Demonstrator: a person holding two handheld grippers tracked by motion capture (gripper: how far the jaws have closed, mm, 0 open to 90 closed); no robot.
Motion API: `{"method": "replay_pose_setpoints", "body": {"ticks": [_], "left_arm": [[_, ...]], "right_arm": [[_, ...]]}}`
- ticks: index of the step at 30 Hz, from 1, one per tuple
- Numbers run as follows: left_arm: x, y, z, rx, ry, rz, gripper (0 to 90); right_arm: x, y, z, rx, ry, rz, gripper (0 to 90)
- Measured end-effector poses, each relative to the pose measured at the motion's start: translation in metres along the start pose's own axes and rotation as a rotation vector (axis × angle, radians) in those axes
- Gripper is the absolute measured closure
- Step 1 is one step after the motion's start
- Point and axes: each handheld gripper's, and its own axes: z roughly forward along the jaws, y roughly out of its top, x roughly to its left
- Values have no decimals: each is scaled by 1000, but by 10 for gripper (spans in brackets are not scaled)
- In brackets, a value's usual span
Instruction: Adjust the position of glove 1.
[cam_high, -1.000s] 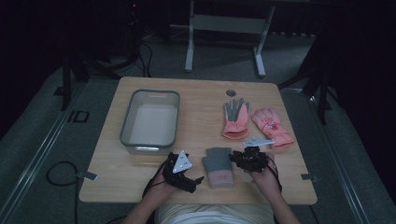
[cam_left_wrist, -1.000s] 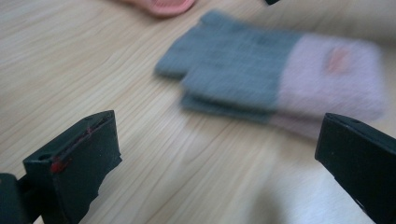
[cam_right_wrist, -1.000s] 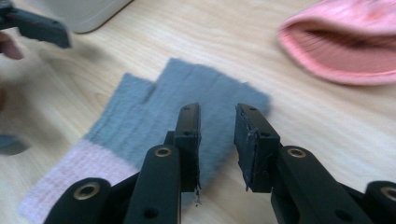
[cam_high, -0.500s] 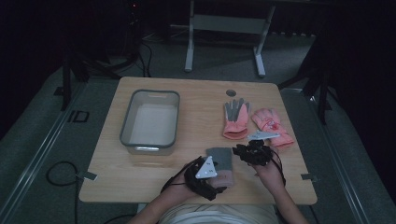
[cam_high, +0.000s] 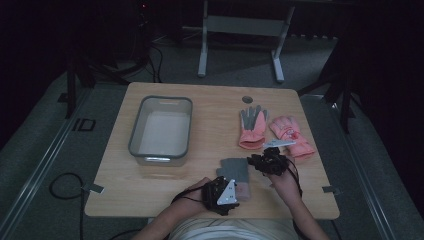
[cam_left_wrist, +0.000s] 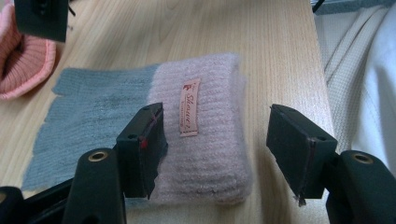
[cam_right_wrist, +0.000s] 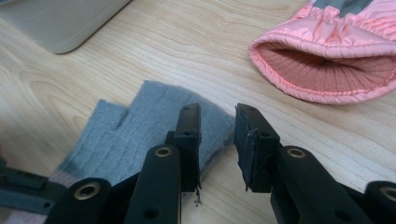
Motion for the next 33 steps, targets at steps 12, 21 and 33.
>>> {"method": "replay_pose_setpoints", "body": {"ticks": [12, 21, 33], "left_arm": [[-10, -2, 5, 68, 103, 168, 512], [6, -9, 1, 20, 44, 55, 667], [15, -12, -1, 7, -13, 30, 691]], "right_arm": [[-1, 0, 14, 28, -3, 9, 622], [-9, -8, 33, 116, 12, 83, 508], [-5, -6, 50, 163, 196, 172, 588]]}}
